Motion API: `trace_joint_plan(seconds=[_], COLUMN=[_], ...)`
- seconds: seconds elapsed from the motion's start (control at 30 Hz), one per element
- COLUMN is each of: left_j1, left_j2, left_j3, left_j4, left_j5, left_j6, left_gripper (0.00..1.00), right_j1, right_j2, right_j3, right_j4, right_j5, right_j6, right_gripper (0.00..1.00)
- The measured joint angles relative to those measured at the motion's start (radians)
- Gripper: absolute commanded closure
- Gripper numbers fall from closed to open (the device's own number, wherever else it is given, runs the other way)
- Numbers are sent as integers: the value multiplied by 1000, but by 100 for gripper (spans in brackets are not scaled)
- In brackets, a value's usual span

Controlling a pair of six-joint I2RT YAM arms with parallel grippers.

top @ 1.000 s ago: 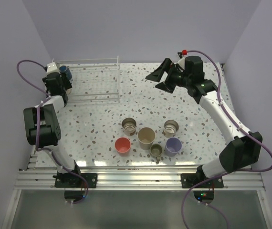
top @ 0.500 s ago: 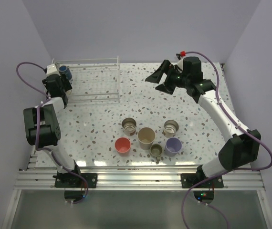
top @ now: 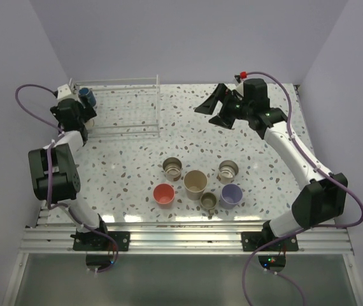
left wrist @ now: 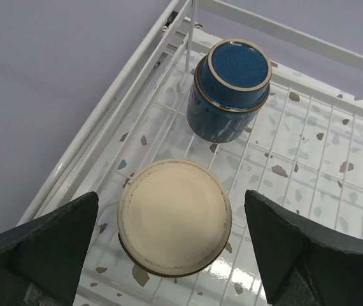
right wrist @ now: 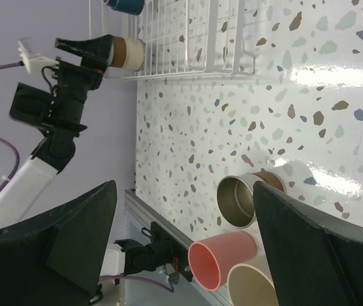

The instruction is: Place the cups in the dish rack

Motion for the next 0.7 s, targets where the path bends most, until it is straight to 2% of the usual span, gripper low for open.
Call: trace_joint_plan(seconds=[0.13,0.37,0.53,0.7], left_j1=[0,1,2,-18], left_j2=[-81,-273,-412,-521], left_j3=[-2,23,11,-48], left_j4=[-40,-183,-254,-346], left_j5=[6,-13,42,92], left_j6=[-34,-140,-243,-328], left_gripper=[0,0,1,2], right_j1=[15,92,219,318], right_j2=[4,123,228,299], right_j3=[18,143,195,183], right_j4=[-64,-266,-397,-435], right_j5=[40,135,233,269], right_j6=[-44,-175,-265,-317], right_gripper=[11,13,16,20])
